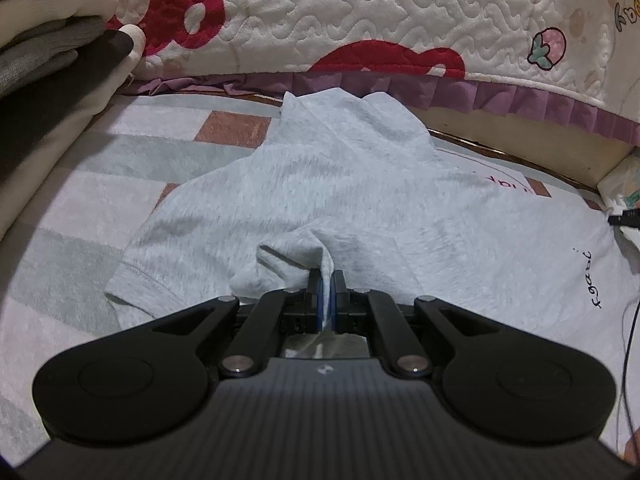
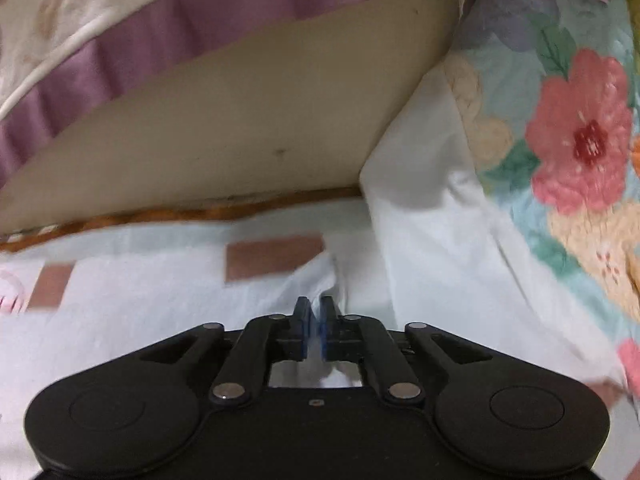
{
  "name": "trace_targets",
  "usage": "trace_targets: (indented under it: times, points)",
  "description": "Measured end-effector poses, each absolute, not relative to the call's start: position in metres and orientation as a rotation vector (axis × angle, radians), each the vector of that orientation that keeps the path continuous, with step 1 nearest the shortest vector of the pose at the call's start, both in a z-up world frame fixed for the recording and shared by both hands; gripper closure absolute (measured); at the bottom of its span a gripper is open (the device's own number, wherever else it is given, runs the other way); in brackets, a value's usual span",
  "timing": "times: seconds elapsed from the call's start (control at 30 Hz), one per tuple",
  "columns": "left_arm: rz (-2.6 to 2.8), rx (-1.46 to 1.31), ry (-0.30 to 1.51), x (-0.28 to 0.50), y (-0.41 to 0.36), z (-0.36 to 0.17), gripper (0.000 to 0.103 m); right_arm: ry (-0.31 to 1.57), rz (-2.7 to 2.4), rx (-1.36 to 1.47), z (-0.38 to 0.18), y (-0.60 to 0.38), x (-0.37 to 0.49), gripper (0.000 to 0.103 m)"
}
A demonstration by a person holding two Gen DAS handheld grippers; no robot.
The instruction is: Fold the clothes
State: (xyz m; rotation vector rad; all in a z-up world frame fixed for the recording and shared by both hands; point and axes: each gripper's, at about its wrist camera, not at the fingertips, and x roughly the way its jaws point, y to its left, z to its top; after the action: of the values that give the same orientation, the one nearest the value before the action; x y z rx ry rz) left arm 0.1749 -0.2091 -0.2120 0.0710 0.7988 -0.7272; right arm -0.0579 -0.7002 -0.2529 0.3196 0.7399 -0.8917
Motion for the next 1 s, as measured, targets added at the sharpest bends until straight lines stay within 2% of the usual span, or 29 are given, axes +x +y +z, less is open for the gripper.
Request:
trace_targets:
  times: [0.13,0.17,0.23,0.3,0.5,0.73,0.8,0.83,0.87,0.9,0.97,1.0]
  points:
    - [-0.726,0.075,0.802,0.175,-0.209,-0.213,0.1,0.771,-1.069,0.24,-0.241,-0.714,-0.058,0.103]
    - [-0.727,0.074,0.803,0.176,-0.209,-0.213,0.1,0.733,-1.1,0.274,-0.232,-0.714,-0.07,0.095]
    - [-0.727,0.071,0.808,0.176,-0.209,-0.213,0.1,0.645,-1.092,0.368,-0.215,-0.707,-0.1,0.086]
    - [-0.727,0.067,0.812,0.177,-0.21,-0.213,0.1,0.608,-1.033,0.418,-0.205,-0.692,-0.128,0.057]
    - [-0.726,0.057,0.83,0.179,-0.211,-0.214,0.1,0.655,-0.924,0.545,-0.223,-0.664,-0.186,0.041]
    - [-0.737,0.056,0.868,0.181,-0.211,-0.216,0.098,0.697,-0.795,0.675,-0.243,-0.632,-0.249,0.041]
    - [-0.743,0.063,0.879,0.182,-0.209,-0.215,0.094,0.666,-0.776,0.637,-0.249,-0.625,-0.245,0.039]
    - [-0.746,0.065,0.886,0.182,-0.208,-0.214,0.086,0.656,-0.763,0.613,-0.25,-0.622,-0.242,0.04]
    - [-0.751,0.063,0.891,0.183,-0.207,-0.214,0.075,0.652,-0.744,0.579,-0.252,-0.619,-0.238,0.058]
    - [-0.756,0.062,0.896,0.183,-0.206,-0.214,0.07,0.649,-0.734,0.546,-0.252,-0.616,-0.234,0.088]
    - [-0.765,0.059,0.906,0.183,-0.203,-0.214,0.06,0.642,-0.746,0.482,-0.249,-0.608,-0.229,0.091]
    - [-0.756,0.068,0.906,0.182,-0.203,-0.214,0.06,0.633,-0.756,0.45,-0.247,-0.604,-0.228,0.094]
